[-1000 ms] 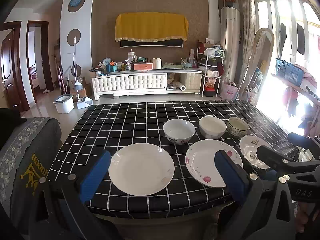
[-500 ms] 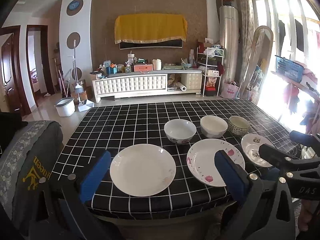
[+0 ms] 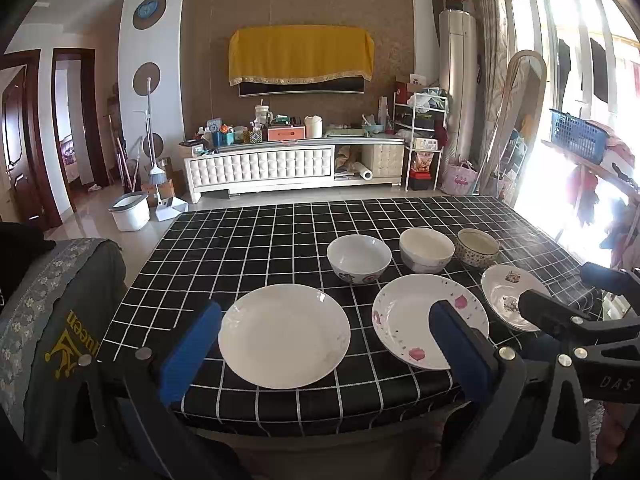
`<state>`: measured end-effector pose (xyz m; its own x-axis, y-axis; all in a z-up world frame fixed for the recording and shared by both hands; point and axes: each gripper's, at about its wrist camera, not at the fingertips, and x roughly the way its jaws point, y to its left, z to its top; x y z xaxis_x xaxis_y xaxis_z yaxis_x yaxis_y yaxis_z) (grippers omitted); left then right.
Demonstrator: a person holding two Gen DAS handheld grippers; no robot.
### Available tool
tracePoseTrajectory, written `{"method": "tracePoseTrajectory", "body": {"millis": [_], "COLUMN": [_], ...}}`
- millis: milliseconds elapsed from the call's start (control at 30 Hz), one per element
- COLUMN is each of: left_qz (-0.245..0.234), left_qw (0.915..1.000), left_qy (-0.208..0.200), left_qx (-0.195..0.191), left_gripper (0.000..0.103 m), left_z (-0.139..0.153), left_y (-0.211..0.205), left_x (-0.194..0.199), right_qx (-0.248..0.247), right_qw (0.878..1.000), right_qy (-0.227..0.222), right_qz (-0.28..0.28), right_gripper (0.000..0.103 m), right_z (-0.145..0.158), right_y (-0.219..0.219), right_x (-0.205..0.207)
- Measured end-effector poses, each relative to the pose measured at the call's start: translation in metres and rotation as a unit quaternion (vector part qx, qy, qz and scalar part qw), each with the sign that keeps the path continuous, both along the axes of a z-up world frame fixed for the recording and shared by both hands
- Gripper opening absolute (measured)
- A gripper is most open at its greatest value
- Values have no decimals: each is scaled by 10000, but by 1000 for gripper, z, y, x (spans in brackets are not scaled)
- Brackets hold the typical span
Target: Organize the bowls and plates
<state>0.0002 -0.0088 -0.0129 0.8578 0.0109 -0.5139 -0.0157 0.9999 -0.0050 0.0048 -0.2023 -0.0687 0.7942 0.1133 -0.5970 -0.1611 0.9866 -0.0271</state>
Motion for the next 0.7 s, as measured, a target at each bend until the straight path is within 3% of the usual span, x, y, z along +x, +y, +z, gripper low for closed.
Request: {"method": "tracePoseTrajectory", "body": {"millis": [700], "left_qz": [29], "left_qw": [10000], "left_qy": [79], "left_qx": [-41], "left_gripper": [103], "left_z": [20], "left_y": [14], "left_x": [11], "right_qx": [366], "right_qw": [9992], "right_qy": [-117], "right_qz": [-142], "right_gripper": [103], "right_z": [12], "right_y": [-3], "right_x": [12]}}
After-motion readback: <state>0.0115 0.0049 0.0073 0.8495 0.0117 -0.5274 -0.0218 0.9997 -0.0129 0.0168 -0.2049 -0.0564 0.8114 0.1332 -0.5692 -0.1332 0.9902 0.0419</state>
